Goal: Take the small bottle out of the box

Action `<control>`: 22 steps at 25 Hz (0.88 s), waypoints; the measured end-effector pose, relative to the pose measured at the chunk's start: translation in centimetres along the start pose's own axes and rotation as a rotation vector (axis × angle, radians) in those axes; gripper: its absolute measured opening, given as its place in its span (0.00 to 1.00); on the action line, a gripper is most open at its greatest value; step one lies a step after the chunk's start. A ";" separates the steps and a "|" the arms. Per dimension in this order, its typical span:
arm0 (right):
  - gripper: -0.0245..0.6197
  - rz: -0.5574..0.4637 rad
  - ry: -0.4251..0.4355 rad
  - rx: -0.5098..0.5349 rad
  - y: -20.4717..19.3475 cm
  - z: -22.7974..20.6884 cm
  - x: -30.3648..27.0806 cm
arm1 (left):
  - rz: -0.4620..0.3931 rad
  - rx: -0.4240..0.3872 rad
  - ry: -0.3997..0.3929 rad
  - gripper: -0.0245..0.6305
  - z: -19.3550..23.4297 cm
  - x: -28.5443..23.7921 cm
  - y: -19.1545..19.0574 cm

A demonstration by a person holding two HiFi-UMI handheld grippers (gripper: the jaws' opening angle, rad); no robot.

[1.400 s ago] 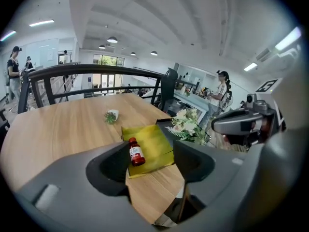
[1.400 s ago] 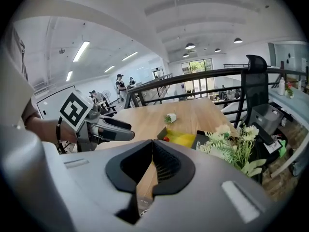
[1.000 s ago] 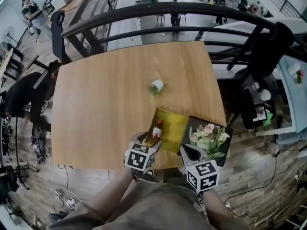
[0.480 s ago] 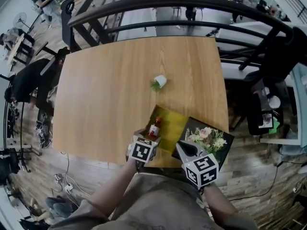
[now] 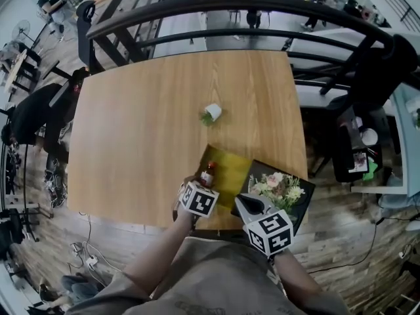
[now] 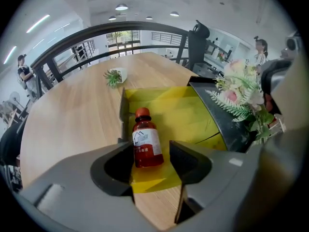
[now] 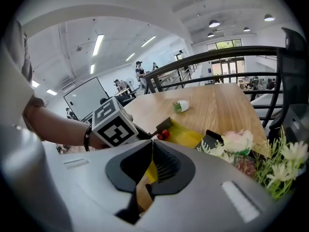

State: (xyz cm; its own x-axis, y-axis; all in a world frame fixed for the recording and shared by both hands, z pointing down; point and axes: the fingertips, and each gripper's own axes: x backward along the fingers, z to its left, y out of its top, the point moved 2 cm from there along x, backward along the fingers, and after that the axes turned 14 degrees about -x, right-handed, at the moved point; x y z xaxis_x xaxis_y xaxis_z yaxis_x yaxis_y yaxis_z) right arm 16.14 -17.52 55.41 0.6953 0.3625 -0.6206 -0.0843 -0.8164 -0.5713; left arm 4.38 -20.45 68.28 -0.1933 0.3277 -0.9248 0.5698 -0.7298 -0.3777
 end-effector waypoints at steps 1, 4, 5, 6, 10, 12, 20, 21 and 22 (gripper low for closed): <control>0.06 -0.001 -0.003 -0.001 0.0 0.0 0.0 | 0.009 -0.014 0.001 0.39 0.0 -0.2 0.2; 0.06 -0.006 -0.016 -0.009 0.0 -0.1 0.0 | 0.039 -0.058 -0.012 0.39 -0.1 -1.0 0.6; 0.06 -0.009 -0.018 -0.013 0.0 -0.2 0.0 | 0.046 -0.064 -0.018 0.38 -0.2 -1.3 0.7; 0.06 -0.012 -0.016 -0.016 -0.1 -0.1 0.1 | 0.049 -0.060 -0.023 0.38 -0.2 -1.5 0.8; 0.06 -0.012 0.019 -0.029 -0.1 0.0 0.3 | 0.063 -0.051 -0.040 0.37 -0.3 -2.1 1.4; 0.06 -0.012 0.023 -0.030 0.0 -0.1 0.3 | 0.078 -0.080 -0.039 0.37 -0.3 -2.7 1.7; 0.06 -0.077 -0.033 -0.085 0.8 -1.2 0.7 | 0.141 -0.195 -0.011 0.38 -0.5 -4.4 2.3; 0.06 -0.078 -0.039 -0.084 0.9 -1.3 0.7 | 0.143 -0.201 -0.017 0.37 -0.5 -4.5 2.3; 0.06 -0.080 -0.046 -0.084 0.9 -1.4 0.7 | 0.142 -0.207 -0.028 0.37 -0.6 -4.5 2.4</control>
State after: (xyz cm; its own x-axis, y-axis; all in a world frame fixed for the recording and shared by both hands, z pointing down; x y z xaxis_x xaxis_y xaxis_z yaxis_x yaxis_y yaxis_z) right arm 17.56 -18.63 55.18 0.6641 0.4464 -0.5998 0.0317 -0.8183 -0.5739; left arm 7.06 -23.33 71.54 -0.1201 0.2122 -0.9698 0.7438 -0.6278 -0.2295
